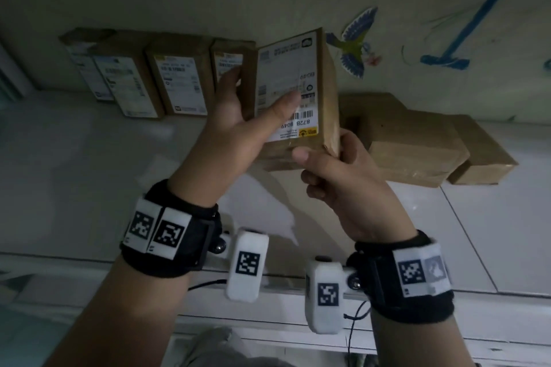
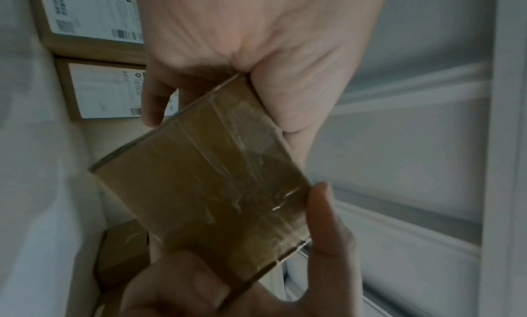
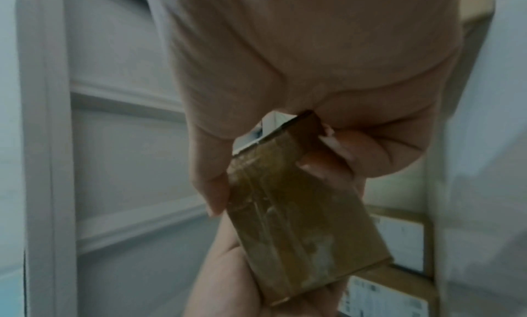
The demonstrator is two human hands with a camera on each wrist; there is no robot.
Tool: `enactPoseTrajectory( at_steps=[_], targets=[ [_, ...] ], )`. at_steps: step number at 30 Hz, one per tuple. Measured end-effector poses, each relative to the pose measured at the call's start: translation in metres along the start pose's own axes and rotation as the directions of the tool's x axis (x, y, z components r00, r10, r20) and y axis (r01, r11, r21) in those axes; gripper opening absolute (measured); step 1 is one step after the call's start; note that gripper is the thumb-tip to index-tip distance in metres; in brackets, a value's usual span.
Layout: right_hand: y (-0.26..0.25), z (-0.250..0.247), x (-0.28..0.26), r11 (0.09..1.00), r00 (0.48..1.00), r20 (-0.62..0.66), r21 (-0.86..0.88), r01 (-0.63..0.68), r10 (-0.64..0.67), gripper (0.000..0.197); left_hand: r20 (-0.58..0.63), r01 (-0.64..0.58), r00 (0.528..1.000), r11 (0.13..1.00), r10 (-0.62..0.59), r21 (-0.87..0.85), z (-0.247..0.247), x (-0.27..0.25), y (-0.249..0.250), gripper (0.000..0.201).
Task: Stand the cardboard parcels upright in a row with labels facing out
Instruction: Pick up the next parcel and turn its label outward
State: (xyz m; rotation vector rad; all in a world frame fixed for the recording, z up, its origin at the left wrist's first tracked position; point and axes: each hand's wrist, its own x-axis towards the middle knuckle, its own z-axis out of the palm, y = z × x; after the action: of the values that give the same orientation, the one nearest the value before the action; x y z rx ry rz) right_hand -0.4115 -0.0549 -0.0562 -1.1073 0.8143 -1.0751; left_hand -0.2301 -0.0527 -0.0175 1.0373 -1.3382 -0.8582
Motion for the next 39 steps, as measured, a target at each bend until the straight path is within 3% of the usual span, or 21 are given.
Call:
enactPoseTrajectory(
  at_steps=[5,10,14,16,19,22,24,27,29,31,34,36,39],
  targets=[
    [0.007,-0.002,-0.014,0.994,0.996,-0.093,-0.107,-0.015,0.005,0.081,0.045,-0.013,0.999,0.998,0.01,0.069,0.004,-0.004,-0.003,0.053],
    [0.003,-0.004,-0.025,0.993,0.99,-0.135,-0.118,0.012,-0.028,0.077,0.096,0.056,0.994,0.99,-0.044,-0.13,-0.008,-0.012,0.002,0.073],
    [-0.001,0.002,-0.029,0.998,0.997,-0.069,-0.049,0.037,-0.04,0.065,0.066,0.001,0.998,1.0,-0.001,-0.001,-0.016,-0.011,0.01,0.096],
    [-0.002,0.006,-0.031,0.999,0.998,-0.049,0.014,0.042,-0.041,0.069,0.111,0.016,0.994,0.997,-0.024,0.08,-0.019,-0.01,0.009,0.1],
    [-0.007,0.009,-0.031,0.987,0.999,-0.02,0.153,0.041,-0.038,0.06,0.158,0.087,0.983,0.993,-0.098,0.074,-0.012,-0.016,0.006,0.086],
    [-0.01,0.012,-0.032,0.974,0.997,-0.036,0.212,0.078,-0.072,0.057,0.075,0.094,0.993,0.995,-0.091,-0.039,-0.001,-0.022,0.002,0.063],
    [-0.009,0.014,-0.032,0.973,0.988,-0.053,0.171,0.152,-0.145,0.07,0.02,0.114,0.993,0.989,-0.112,-0.093,-0.002,-0.019,-0.003,0.06],
    [-0.008,0.014,-0.032,0.962,0.968,-0.076,0.116,0.249,-0.241,0.119,-0.1,0.156,0.982,0.987,-0.16,-0.044,-0.012,-0.009,-0.007,0.087],
    [-0.009,0.01,-0.031,0.95,0.953,-0.081,0.091,0.298,-0.291,0.124,-0.126,0.154,0.98,0.988,-0.153,-0.005,-0.017,-0.007,-0.007,0.098],
    [-0.011,0.007,-0.03,0.934,0.939,-0.081,0.101,0.341,-0.334,0.113,-0.071,0.167,0.984,0.986,-0.165,0.024,-0.019,-0.01,-0.003,0.101],
    [-0.013,0.004,-0.028,0.923,0.936,-0.072,0.157,0.351,-0.344,0.094,0.132,0.188,0.971,0.977,-0.201,0.102,-0.015,-0.021,0.006,0.079],
    [-0.015,0.005,-0.027,0.923,0.936,-0.067,0.155,0.352,-0.345,0.09,0.179,0.188,0.965,0.982,-0.19,0.025,-0.011,-0.027,0.008,0.066],
    [-0.016,0.007,-0.027,0.931,0.939,-0.047,0.12,0.344,-0.341,0.079,0.19,0.137,0.972,0.991,-0.135,0.004,-0.011,-0.031,0.01,0.069]
  ],
)
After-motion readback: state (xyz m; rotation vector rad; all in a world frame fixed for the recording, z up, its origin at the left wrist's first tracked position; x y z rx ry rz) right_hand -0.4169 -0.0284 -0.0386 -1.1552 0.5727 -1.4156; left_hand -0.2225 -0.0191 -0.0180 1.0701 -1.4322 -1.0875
